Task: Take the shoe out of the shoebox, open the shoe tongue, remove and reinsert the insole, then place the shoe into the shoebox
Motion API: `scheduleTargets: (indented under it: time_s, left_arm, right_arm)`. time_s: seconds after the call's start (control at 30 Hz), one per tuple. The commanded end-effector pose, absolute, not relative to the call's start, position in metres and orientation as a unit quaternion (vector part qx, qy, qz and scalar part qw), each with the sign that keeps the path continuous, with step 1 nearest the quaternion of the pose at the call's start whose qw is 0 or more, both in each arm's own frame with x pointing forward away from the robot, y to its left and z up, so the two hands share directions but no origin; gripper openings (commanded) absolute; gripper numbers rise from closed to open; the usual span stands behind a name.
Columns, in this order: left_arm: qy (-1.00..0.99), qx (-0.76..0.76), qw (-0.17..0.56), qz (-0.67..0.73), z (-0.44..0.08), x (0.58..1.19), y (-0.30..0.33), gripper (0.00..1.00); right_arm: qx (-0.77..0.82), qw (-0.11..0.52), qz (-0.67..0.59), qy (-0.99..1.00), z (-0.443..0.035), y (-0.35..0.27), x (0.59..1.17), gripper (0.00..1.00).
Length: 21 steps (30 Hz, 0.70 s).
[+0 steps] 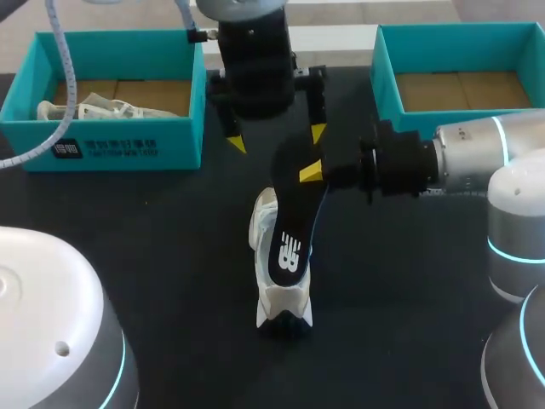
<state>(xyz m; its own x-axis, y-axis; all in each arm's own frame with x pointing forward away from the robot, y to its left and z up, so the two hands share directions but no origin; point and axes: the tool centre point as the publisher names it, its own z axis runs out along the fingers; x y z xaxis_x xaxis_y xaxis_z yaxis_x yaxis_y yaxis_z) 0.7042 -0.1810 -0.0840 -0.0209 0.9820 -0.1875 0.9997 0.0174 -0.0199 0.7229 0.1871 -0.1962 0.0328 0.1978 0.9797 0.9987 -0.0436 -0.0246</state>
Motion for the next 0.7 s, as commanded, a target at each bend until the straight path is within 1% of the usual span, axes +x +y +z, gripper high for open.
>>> scheduleTargets:
  time_s: [0.03,0.3,0.4,0.47,0.7]
  left_arm:
    - [0.688,0.686,0.165,-0.169,-0.097,0.704,-0.150,1.00]
    - [0.638,0.656,0.316,-0.252,-0.100,0.698,-0.125,1.00]
    - [0.622,0.639,0.359,-0.275,-0.102,0.698,-0.117,1.00]
    - [0.619,0.623,0.383,-0.286,-0.105,0.698,-0.112,1.00]
    - [0.618,0.559,0.423,-0.356,-0.113,0.702,-0.097,1.00]
  right_arm:
    - [-0.564,0.446,-0.449,-0.531,-0.195,0.189,0.723,0.00]
    - [-0.566,0.449,-0.446,-0.529,-0.196,0.187,0.724,0.00]
    - [-0.567,0.448,-0.446,-0.528,-0.195,0.184,0.725,0.00]
    - [-0.568,0.447,-0.446,-0.528,-0.194,0.183,0.726,0.00]
    - [-0.573,0.445,-0.446,-0.525,-0.195,0.180,0.724,0.00]
